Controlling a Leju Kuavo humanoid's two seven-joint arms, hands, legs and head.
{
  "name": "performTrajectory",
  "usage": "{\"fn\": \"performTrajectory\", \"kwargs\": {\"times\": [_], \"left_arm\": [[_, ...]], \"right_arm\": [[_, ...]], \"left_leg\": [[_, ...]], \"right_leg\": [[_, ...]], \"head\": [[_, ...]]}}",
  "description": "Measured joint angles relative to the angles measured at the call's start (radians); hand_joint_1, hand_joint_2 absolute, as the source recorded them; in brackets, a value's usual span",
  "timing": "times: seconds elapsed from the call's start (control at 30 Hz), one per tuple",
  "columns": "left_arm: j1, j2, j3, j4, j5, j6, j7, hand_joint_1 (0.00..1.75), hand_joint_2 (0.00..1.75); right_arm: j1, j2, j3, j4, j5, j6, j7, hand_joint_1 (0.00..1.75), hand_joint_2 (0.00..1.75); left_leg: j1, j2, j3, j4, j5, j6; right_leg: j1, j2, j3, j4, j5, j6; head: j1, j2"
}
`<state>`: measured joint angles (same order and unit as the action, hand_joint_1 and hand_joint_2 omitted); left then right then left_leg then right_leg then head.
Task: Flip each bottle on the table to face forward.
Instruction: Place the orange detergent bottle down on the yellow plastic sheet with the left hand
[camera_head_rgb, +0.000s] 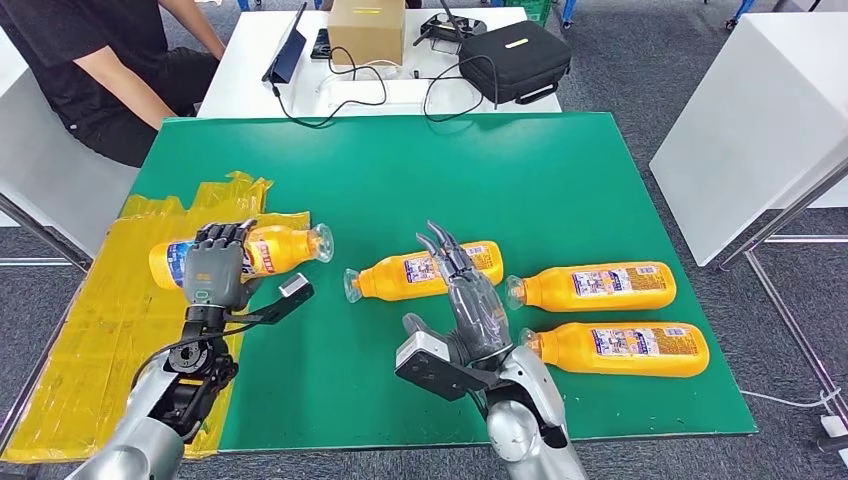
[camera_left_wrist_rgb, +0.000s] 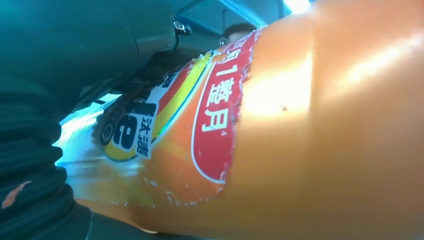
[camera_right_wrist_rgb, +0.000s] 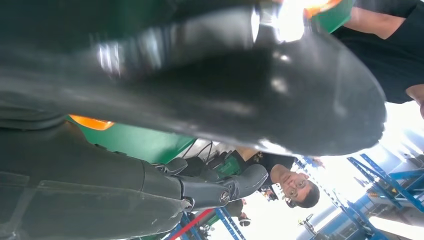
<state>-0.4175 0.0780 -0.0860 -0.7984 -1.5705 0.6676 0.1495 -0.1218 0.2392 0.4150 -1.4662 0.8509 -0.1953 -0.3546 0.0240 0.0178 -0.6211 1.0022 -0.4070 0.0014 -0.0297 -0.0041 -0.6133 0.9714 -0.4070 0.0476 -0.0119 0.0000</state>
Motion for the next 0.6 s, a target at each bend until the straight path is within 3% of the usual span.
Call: {"fn": "performTrajectory", "kwargs": {"times": [0.37, 0.4, 0.43, 0.5, 0.53, 0.57, 0.6], "left_arm": [[-0.054, 0.054, -0.028, 0.186, 0.0, 0.0, 0.034, 1.75, 1.75], [-0.061, 0.055, -0.027, 0.201, 0.0, 0.0, 0.028, 1.55, 1.75], [-0.07, 0.056, -0.027, 0.218, 0.0, 0.0, 0.022, 1.12, 1.75], [-0.09, 0.056, -0.026, 0.253, 0.0, 0.0, 0.012, 0.24, 0.87], [-0.099, 0.056, -0.025, 0.269, 0.0, 0.0, 0.009, 0.0, 0.44], [-0.108, 0.056, -0.024, 0.285, 0.0, 0.0, 0.008, 0.0, 0.0], [-0.117, 0.056, -0.024, 0.302, 0.0, 0.0, 0.012, 0.0, 0.0]], "right_arm": [[0.004, -0.005, -0.002, 0.01, -0.003, -0.001, -0.005, 0.0, 0.0], [0.004, -0.005, -0.002, 0.011, -0.004, -0.001, -0.005, 0.0, 0.0], [0.004, -0.005, -0.002, 0.013, -0.006, -0.001, -0.005, 0.0, 0.0], [0.004, -0.005, -0.003, 0.016, -0.009, -0.001, -0.004, 0.0, 0.0], [0.003, -0.005, -0.003, 0.018, -0.01, -0.001, -0.004, 0.0, 0.0], [0.003, -0.005, -0.004, 0.019, -0.011, -0.001, -0.004, 0.0, 0.0], [0.003, -0.005, -0.004, 0.021, -0.011, -0.001, -0.004, 0.0, 0.0]], "left_leg": [[0.0, 0.0, 0.0, 0.0, 0.0, 0.0], [0.0, 0.0, 0.0, 0.0, 0.0, 0.0], [0.0, 0.0, -0.001, 0.0, 0.0, 0.0], [0.0, 0.0, -0.001, 0.0, 0.0, 0.0], [0.0, 0.0, -0.001, 0.0, 0.0, 0.0], [0.0, 0.0, -0.001, 0.0, 0.0, 0.0], [0.0, 0.0, -0.001, 0.0, 0.0, 0.0]], "right_leg": [[0.0, 0.0, 0.0, 0.0, 0.0, 0.0], [0.0, 0.0, 0.0, 0.0, 0.0, 0.0], [0.0, 0.0, 0.0, 0.0, 0.0, 0.0], [0.0, 0.0, 0.0, 0.0, 0.0, 0.0], [0.0, 0.0, 0.0, 0.0, 0.0, 0.0], [0.0, 0.0, 0.0, 0.0, 0.0, 0.0], [0.0, 0.0, 0.0, 0.0, 0.0, 0.0]], "head": [[0.0, 0.0], [0.0, 0.0], [0.0, 0.0], [0.0, 0.0], [0.0, 0.0], [0.0, 0.0], [0.0, 0.0]]}}
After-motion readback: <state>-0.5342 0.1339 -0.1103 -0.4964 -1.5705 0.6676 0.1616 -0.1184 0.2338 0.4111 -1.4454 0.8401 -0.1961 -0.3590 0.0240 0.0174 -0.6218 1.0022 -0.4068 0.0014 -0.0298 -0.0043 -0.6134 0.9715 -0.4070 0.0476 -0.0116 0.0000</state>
